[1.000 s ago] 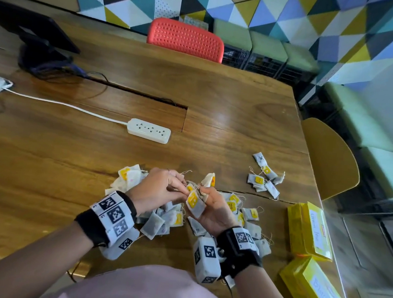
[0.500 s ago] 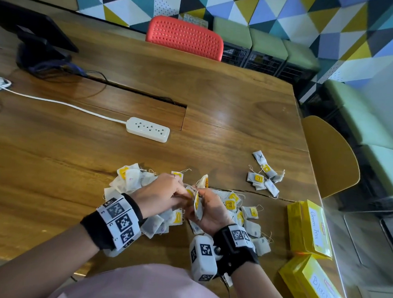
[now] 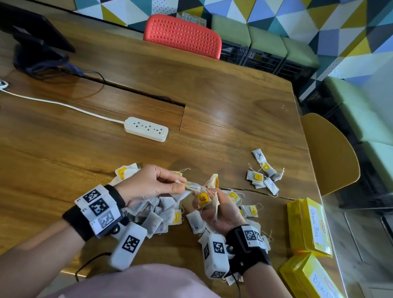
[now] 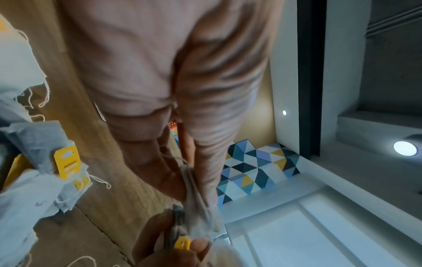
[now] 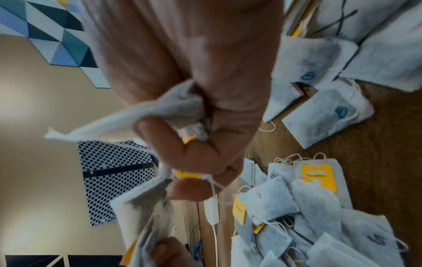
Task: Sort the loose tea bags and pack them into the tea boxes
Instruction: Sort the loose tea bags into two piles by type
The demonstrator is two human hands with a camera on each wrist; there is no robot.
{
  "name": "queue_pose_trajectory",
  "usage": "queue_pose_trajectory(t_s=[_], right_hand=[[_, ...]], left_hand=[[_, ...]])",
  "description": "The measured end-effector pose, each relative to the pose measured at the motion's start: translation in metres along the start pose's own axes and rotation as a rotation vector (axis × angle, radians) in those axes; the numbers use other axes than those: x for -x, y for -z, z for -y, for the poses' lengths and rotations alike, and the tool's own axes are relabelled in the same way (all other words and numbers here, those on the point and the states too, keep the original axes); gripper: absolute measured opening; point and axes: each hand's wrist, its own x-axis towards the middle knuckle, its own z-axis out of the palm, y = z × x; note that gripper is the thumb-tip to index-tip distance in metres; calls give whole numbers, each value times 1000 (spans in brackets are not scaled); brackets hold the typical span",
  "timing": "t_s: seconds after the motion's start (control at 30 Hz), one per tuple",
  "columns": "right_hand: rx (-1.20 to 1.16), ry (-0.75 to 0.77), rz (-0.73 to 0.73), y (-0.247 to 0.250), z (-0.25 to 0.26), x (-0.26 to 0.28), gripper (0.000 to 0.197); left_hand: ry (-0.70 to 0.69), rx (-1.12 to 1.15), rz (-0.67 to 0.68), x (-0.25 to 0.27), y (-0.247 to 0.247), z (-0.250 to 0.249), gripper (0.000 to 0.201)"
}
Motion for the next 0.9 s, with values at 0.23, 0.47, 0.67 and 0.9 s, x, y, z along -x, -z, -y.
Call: queue_pose_trajectory(t_s=[0.23,0.47,0.67,0.9], right_hand=[[31,-75,86,-5,-3,2,41],[159,-42,60,3,-5,10,22],[187,55,-80,4,-6,23,16],[389,96,-134,-14,-5,30,17]], left_hand=[[65,-16,-13,-2,-8,8,31],[264,334,-131,-9,-2,6,16],[328,429,-117,-8,-3,6,19],[208,165,-132,-10,-11,12,21]])
